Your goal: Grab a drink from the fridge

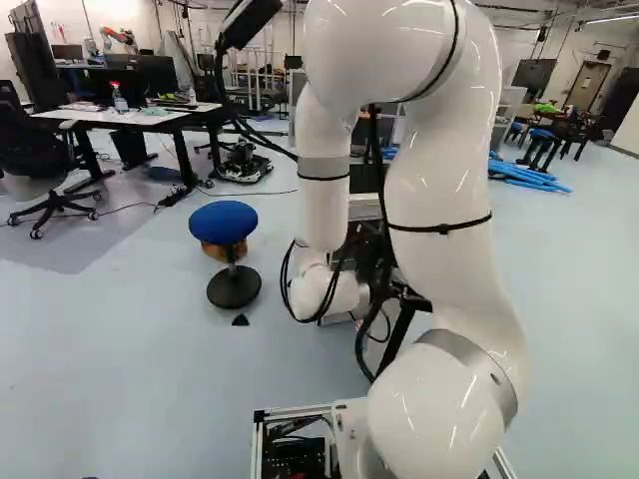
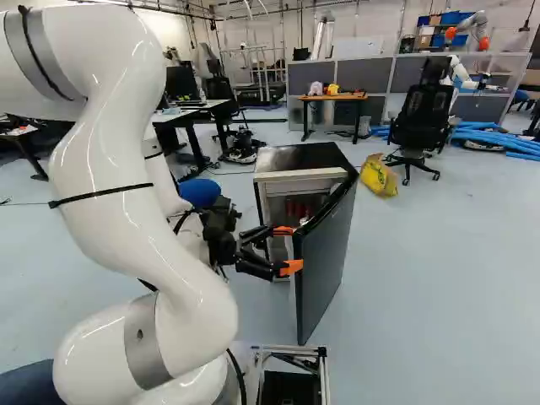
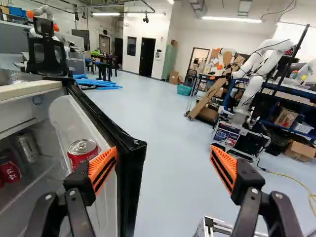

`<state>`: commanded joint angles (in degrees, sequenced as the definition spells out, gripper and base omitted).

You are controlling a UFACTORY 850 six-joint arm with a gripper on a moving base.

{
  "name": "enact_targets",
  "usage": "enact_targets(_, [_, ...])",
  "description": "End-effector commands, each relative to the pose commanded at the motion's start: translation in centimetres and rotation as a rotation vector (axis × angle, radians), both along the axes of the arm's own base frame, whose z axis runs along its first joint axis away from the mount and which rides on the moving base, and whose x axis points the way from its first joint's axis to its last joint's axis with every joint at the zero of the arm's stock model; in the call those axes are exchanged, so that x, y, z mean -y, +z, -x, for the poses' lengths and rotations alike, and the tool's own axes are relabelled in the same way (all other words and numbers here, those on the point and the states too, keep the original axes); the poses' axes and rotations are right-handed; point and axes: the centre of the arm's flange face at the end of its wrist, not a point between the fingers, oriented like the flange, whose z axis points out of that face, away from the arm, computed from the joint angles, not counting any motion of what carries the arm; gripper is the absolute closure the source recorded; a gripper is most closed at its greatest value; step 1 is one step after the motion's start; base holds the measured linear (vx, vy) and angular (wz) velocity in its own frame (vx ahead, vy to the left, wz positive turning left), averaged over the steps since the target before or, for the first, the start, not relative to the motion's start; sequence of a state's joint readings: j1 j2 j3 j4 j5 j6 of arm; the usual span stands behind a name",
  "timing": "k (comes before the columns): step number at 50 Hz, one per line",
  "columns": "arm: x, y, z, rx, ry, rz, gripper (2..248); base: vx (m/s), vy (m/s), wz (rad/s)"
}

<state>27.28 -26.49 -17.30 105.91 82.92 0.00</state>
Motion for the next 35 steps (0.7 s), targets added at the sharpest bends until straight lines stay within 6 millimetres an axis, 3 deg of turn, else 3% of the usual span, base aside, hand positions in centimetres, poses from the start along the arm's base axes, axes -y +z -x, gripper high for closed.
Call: enact_targets(35, [2.5, 0.7, -4.1, 0.086, -0.159, -0.045, 3, 0.000, 0.000, 0.000])
